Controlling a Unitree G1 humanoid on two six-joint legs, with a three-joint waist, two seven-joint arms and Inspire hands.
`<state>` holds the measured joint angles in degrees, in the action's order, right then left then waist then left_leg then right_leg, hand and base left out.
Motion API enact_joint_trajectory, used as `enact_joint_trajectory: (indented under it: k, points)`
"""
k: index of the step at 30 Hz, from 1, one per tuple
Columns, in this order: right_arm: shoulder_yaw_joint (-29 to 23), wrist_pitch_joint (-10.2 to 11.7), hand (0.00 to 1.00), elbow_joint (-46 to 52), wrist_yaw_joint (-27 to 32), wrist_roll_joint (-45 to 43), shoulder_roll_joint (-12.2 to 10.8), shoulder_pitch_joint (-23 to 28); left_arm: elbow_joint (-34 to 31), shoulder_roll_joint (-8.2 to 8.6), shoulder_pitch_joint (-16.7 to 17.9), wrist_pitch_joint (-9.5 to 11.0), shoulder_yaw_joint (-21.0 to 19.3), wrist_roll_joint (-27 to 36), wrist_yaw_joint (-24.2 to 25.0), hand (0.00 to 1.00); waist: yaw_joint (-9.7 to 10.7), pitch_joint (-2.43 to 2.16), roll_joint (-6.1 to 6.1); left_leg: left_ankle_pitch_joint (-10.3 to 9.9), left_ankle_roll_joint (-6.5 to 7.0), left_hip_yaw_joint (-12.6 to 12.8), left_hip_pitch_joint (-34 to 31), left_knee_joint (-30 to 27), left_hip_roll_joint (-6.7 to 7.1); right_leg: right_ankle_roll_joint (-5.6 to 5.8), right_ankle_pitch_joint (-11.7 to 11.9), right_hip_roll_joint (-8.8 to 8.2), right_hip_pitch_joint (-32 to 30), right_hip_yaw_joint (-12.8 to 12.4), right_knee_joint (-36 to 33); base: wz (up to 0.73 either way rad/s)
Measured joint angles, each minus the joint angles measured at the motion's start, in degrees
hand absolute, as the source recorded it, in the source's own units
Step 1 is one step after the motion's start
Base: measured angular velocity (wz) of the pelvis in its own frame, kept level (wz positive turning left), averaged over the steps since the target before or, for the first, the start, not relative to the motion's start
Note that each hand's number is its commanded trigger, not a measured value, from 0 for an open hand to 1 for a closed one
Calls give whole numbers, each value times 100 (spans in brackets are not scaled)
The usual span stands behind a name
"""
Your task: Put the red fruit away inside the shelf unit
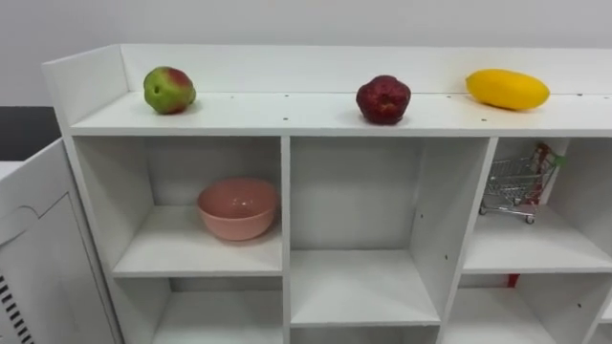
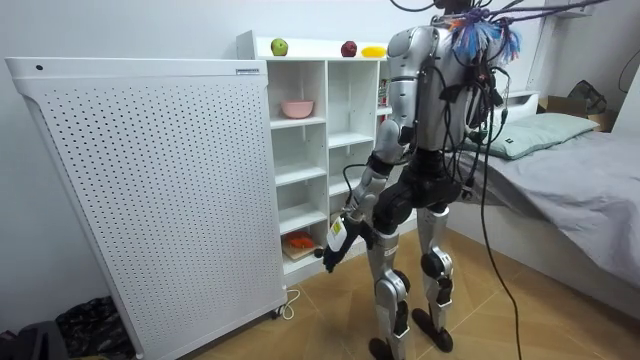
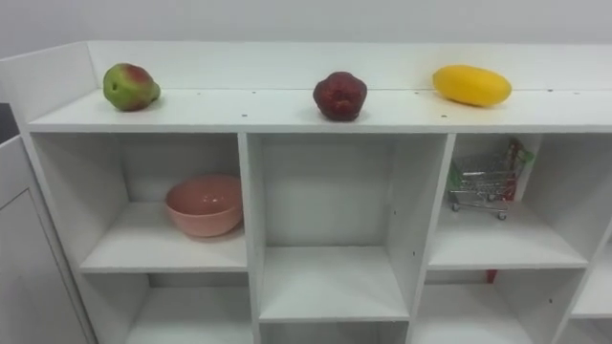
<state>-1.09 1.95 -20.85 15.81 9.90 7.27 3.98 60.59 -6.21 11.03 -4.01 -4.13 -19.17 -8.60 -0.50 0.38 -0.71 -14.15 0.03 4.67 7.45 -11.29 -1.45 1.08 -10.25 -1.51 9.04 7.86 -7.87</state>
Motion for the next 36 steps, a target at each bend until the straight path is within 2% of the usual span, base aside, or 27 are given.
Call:
enact_joint_trajectory:
  k: [4, 7, 10, 11, 13, 15, 18, 24, 28, 30, 36]
  points:
    - [-3, 17, 0, 1059, 124, -218, 19, -53, -29, -3, -29, 72, 4, 12, -2, 0, -9, -9, -42, 2, 3, -16, 10, 52, 9, 0, 0, -9, -7, 14, 4, 3]
    - [-36, 44, 0, 1368, 300, -362, 61, -256, -33, -24, 1, 129, -7, 112, -2, 0, -9, -24, -76, 2, 3, -15, 12, 58, 19, 0, 0, -23, -21, 14, 4, 0]
    - [-33, 55, 0, 1945, 366, -388, 232, -477, -27, -41, 18, 208, -13, 112, -2, 0, -45, -33, -91, 2, 3, -4, 23, 59, 19, 1, 1, -23, -35, 14, 3, -5]
    - [-32, 118, 0, 2096, 412, -389, 297, -633, 48, -58, -2, 248, -14, 137, 2, 0, -81, -31, -93, 2, 3, -10, 47, 62, 13, 1, 1, -15, -6, 14, 8, -5]
    - [-32, 244, 0, 2201, 472, -389, 406, -852, 140, -83, -34, 279, -12, 162, 15, 0, -119, -30, -102, 3, 3, -7, 103, 81, 4, 1, 0, -4, 46, 16, 9, -2]
    - [-28, 251, 0, 2279, 494, -402, 473, -1132, 139, -84, -26, 279, -8, 160, 20, 0, -158, -28, -113, 6, 7, 2, 102, 84, 2, 1, 0, -3, 58, 19, 7, 0]
    - [-18, 276, 0, 2405, 487, -522, 504, -1499, 138, -106, -17, 273, -8, 156, 18, 0, -165, -18, -146, 16, 7, -21, 62, 42, 4, 1, 1, -7, 32, 38, 5, 0]
    - [-39, 299, 0, 2417, 539, -551, 515, -1874, 250, -152, 29, 263, -7, 148, 13, 0, -169, -30, -197, 20, 9, -127, -29, 38, 11, 0, 1, -16, -16, 156, -41, 6]
    - [-71, 301, 0, 2433, 698, -569, 548, -2306, 242, -156, 60, 263, -4, 145, 24, 0, -162, -40, -212, 24, 9, -204, -33, 3, 10, 0, 1, -10, -16, 186, -74, 7]
    - [-72, 317, 0, 2433, 767, -572, 549, -2449, 233, -167, 54, 263, -15, 108, 24, 0, -170, -48, -226, 25, 9, -234, -37, -9, 14, 1, 1, -13, -7, 194, -74, 9]
    - [-70, 347, 0, 2433, 904, -572, 549, -2552, 217, -196, -35, 241, -9, 64, 23, 0, -372, -44, -280, 30, 15, -258, -48, -18, 23, 1, 1, -27, -31, 269, -73, 2]
